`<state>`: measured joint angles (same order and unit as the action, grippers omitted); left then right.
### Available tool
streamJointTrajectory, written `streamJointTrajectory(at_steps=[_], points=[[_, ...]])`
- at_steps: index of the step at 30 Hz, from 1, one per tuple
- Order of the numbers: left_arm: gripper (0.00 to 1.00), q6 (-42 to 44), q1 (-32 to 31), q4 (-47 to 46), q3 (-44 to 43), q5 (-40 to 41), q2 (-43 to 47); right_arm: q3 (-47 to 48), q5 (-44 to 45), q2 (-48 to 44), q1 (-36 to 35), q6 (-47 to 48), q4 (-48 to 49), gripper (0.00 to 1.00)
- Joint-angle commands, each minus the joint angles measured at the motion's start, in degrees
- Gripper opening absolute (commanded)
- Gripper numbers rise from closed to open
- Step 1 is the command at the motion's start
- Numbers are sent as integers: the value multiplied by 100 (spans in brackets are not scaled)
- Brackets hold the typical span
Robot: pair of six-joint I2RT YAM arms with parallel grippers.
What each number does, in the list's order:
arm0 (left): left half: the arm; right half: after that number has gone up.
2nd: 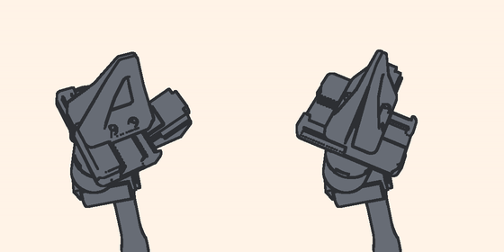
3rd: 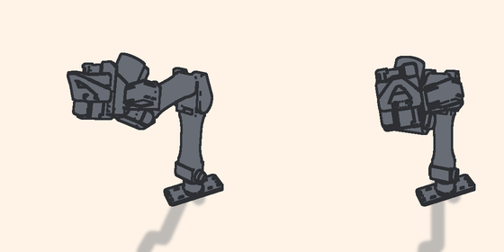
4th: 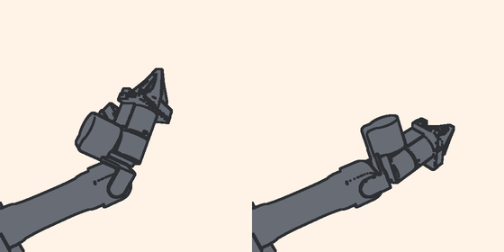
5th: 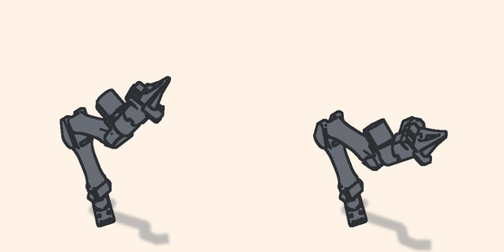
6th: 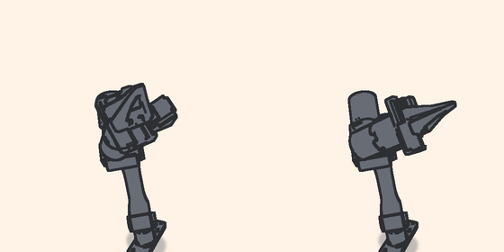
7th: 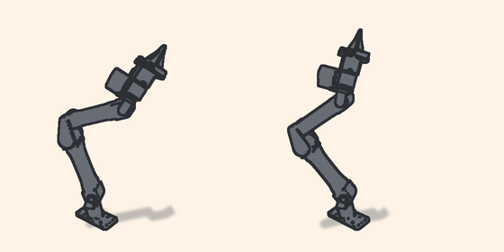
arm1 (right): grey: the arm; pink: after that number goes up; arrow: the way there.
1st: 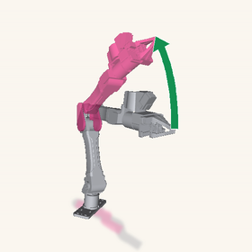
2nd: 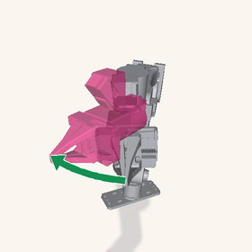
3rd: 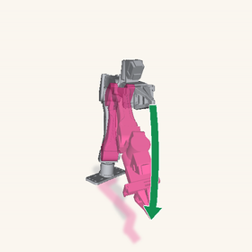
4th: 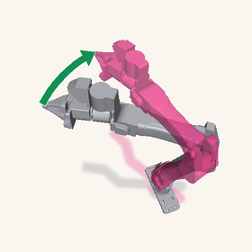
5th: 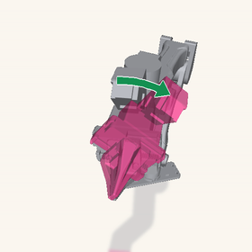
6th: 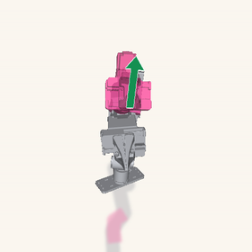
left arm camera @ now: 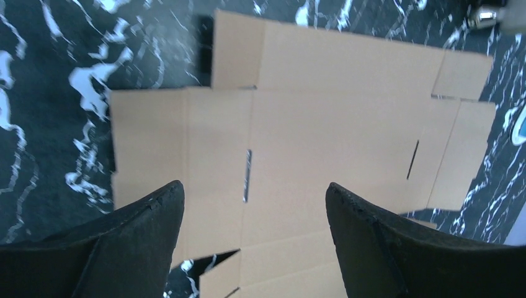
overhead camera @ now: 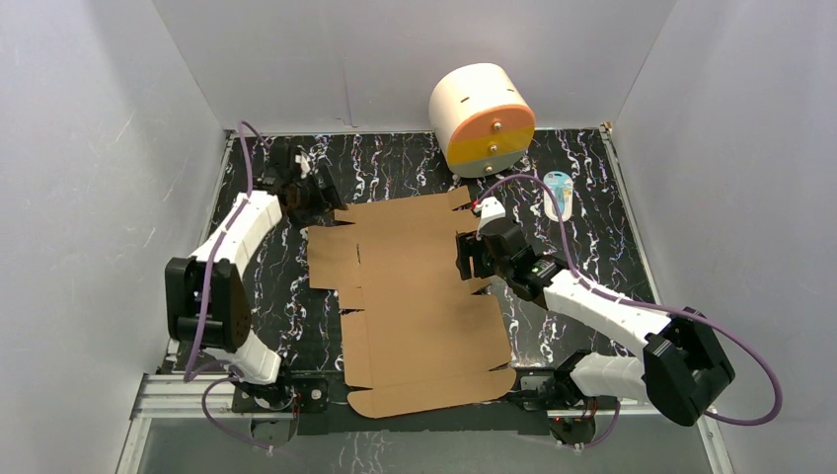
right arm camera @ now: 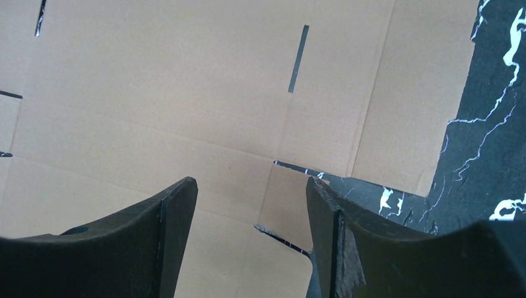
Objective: Fold the paper box
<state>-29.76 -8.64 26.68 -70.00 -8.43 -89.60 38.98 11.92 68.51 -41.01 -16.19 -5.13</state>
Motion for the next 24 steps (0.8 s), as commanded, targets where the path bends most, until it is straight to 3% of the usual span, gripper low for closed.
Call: streamJointTrajectory(at_steps=[1, 12, 17, 22, 24], points=[[82, 400, 509, 353, -607, -477, -523, 52, -44, -202, -38, 238, 543, 75], [68, 621, 1065, 312, -2035, -2019, -2472, -89, -286, -183, -30, 458, 867, 85], [60, 702, 1066, 350, -2470, -2172, -3073, -71, -411, -107, -31, 495, 924, 88], [44, 713, 1028, 101, -2342, -2638, -3349, 30, -421, 36, -35, 599, 986, 94], [32, 723, 1015, -47, -2307, -2792, -3357, 99, -436, 121, -33, 653, 1012, 95]])
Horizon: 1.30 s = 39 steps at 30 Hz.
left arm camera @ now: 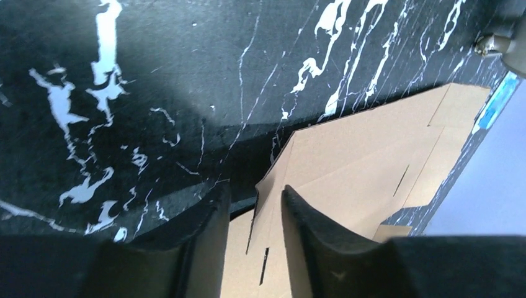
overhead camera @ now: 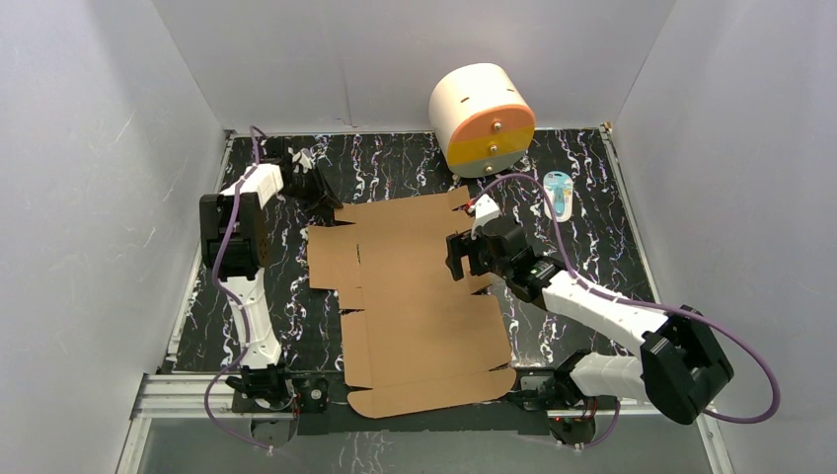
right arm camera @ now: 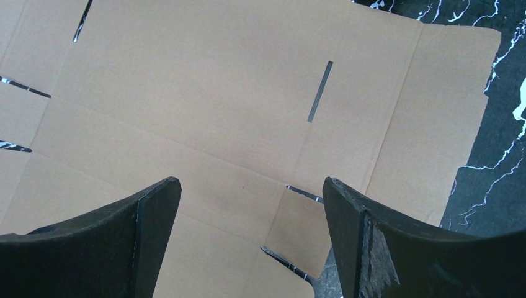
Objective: Fold the paper box
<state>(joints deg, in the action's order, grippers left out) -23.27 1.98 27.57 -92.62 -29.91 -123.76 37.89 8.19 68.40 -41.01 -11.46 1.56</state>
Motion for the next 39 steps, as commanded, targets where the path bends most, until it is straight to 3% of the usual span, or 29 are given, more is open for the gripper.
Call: streamJointTrajectory(at_steps=[1, 9, 15, 19, 27, 34, 39], points=[[27, 64, -53, -217, -17, -737, 65, 252, -67, 175, -30, 198, 345, 95], [4, 265, -210, -989, 708, -775, 674, 1025, -218, 533, -38, 786, 63, 97], [2, 203, -453, -2314, 1914, -616, 1779, 2135, -431, 1189, 14, 1412, -870, 99], [1, 268, -524, -2702, 2168, -437, 2248, 3140, -746, 1773, 138, 1917, -1738, 99], [1, 358, -903, -4076, 2979, -204, 3102, 5020, -2574, 2814, 765, 3271, -3076, 99], [1, 506, -1183, -4593, 3446, -108, 3615, 5788, -3611, 3357, 1093, 4559, -3448, 99], [1, 633, -1354, -4864, 3785, 71, 3954, 6428, -3545, 3907, 1218, 5274, -4101, 98]])
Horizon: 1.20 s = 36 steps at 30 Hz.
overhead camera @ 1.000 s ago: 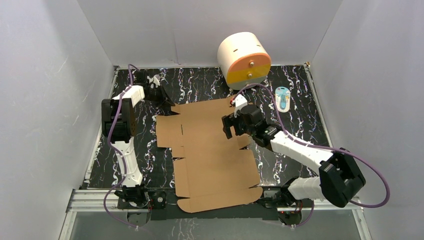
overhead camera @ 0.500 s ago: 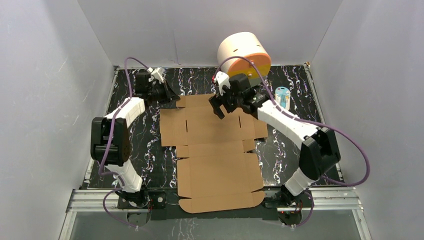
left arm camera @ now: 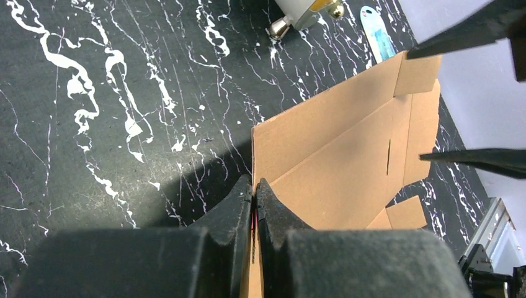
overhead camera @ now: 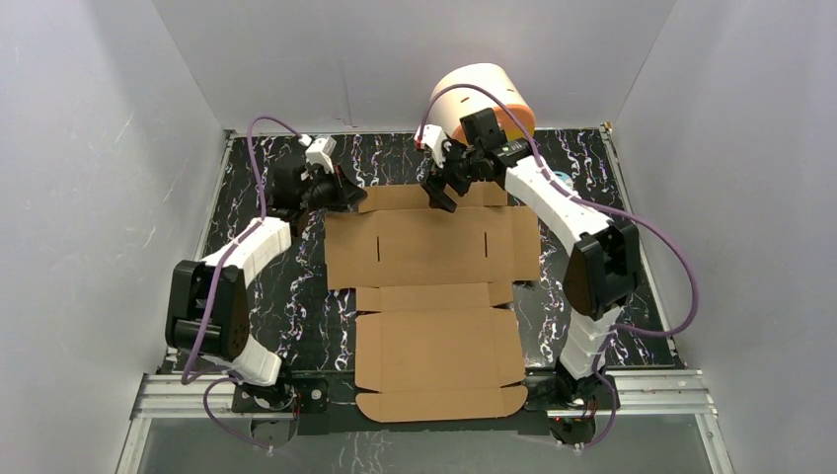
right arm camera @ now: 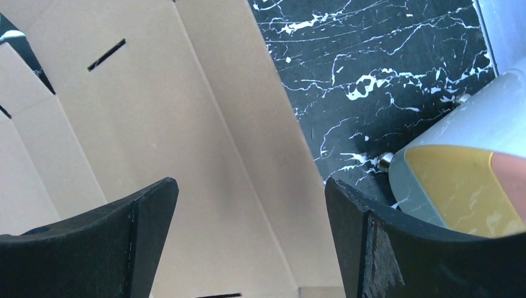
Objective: Fold the paper box
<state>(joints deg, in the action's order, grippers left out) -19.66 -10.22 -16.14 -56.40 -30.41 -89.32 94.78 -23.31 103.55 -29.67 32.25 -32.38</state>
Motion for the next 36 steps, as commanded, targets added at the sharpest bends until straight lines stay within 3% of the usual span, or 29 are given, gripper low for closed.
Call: streamJointTrajectory(at_steps=[1, 7, 18, 23, 29, 36], points=[[1, 329, -179, -506, 190, 184, 564, 972, -560, 522, 122, 1007, -946, 97], [1, 417, -305, -681, 347, 194, 832, 1523, -860, 1054, 217, 1021, -1257, 89], [1, 587, -444, -592, 356, 335, 881, 2072, -1281, 1410, 223, 1402, -2051, 53], [5, 544, -487, -613, 392, 427, 900, 1969, -1282, 1318, 216, 1495, -1972, 16], [11, 436, -534, -400, 274, 525, 850, 1643, -817, 1022, 133, 1629, -1542, 11], [32, 229, -534, 203, -9, 820, 997, 1271, 346, 609, -126, 1870, -1033, 7]])
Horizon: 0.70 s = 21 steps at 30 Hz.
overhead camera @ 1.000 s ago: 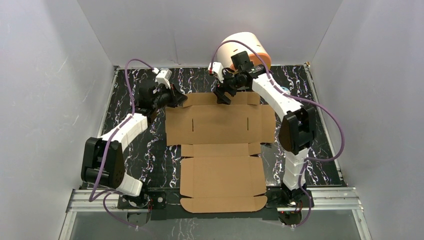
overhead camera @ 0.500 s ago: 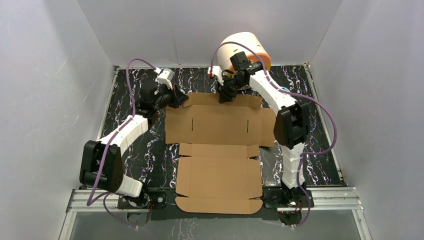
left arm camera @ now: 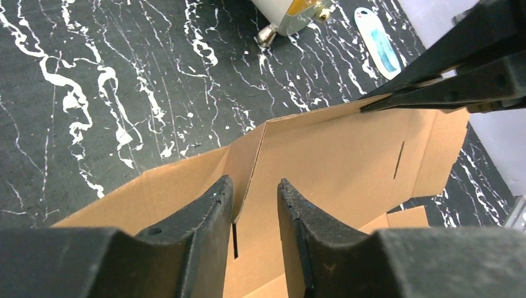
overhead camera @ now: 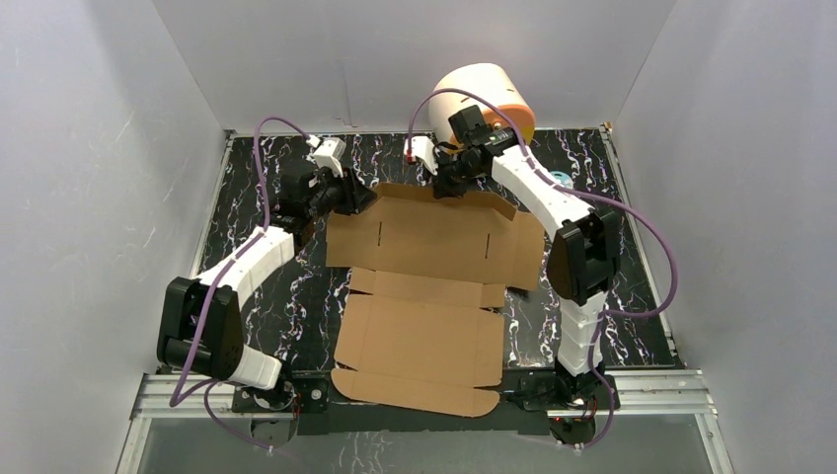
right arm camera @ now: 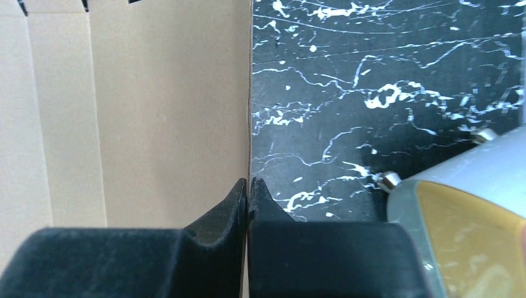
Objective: Fold the paper box
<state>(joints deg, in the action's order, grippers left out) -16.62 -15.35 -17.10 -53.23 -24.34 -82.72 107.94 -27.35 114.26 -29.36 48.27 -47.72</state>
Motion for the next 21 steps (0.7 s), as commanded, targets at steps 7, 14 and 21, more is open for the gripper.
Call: streamJointTrajectory(at_steps=[7, 14, 21], points=[[52, -183, -7, 1283, -608, 1120, 942, -447, 2006, -938, -555, 662, 1148, 6], [59, -11, 112, 2525, -906, 1981, 1503, -1381, 2971, -1526, -1042, 1450, 2118, 2], [61, -125, 518, 3314, -1056, 2592, 1584, -2047, 3605, -2084, -1532, 2155, 3043, 0]])
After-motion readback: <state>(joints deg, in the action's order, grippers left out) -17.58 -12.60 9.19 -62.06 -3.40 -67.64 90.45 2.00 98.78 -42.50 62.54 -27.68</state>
